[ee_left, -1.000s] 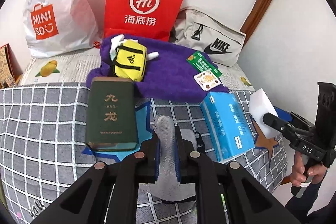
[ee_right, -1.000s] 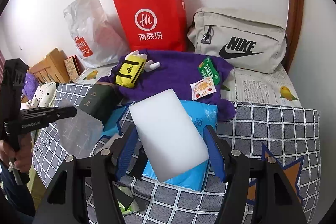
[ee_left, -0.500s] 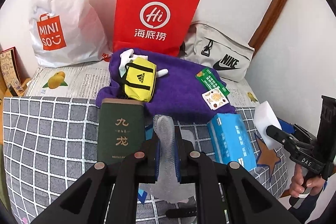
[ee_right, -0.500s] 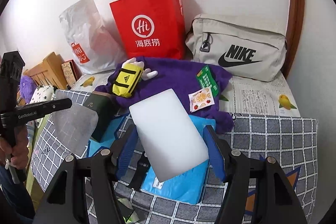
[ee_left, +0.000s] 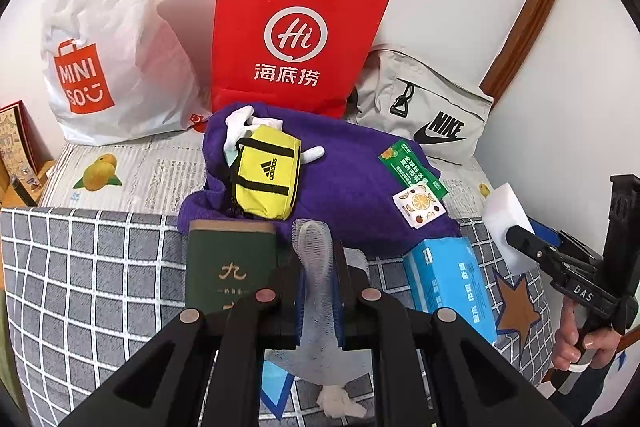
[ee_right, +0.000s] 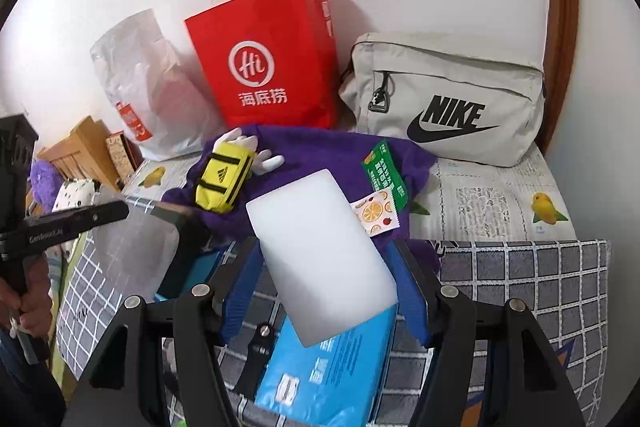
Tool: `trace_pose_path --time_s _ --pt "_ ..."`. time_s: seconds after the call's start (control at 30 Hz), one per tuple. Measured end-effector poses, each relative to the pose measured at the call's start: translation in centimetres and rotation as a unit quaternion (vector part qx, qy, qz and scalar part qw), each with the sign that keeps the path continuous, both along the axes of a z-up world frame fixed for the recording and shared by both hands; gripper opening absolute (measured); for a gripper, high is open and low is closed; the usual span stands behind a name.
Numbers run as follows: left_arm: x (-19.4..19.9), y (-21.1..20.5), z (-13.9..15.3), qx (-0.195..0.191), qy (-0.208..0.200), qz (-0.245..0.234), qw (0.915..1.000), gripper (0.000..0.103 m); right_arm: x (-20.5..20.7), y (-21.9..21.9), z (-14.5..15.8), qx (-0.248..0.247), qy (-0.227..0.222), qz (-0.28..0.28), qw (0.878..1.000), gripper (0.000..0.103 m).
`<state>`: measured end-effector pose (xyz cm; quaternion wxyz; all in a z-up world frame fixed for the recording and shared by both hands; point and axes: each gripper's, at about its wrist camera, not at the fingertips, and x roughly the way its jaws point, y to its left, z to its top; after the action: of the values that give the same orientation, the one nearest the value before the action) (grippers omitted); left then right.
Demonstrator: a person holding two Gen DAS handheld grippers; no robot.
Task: Organize soft objects
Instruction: 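Carry the white sponge and grey mesh cloth over the purple towel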
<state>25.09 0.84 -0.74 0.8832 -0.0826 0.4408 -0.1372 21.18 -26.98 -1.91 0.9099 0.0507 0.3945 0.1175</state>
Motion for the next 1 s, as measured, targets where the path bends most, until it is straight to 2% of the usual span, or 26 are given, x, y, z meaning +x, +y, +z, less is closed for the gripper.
trace_pose_path --time_s 0.3,0.7,1.0 --pt "3.2 -0.3 -0.2 -0.011 0.003 -0.005 0.9999 0.011 3.3 0.9 -0.9 -0.004 0.008 0.008 1.000 0.063" --pt "8.1 -1.8 -1.3 0.001 0.008 -0.015 0.9999 0.011 8.2 0.8 -2.4 -0.021 0.018 0.007 1.000 0.063" --pt "11.3 -3.1 -2.1 0.010 0.014 -0.026 0.9995 0.011 13.3 1.0 -4.0 -0.037 0.035 0.018 0.999 0.063"
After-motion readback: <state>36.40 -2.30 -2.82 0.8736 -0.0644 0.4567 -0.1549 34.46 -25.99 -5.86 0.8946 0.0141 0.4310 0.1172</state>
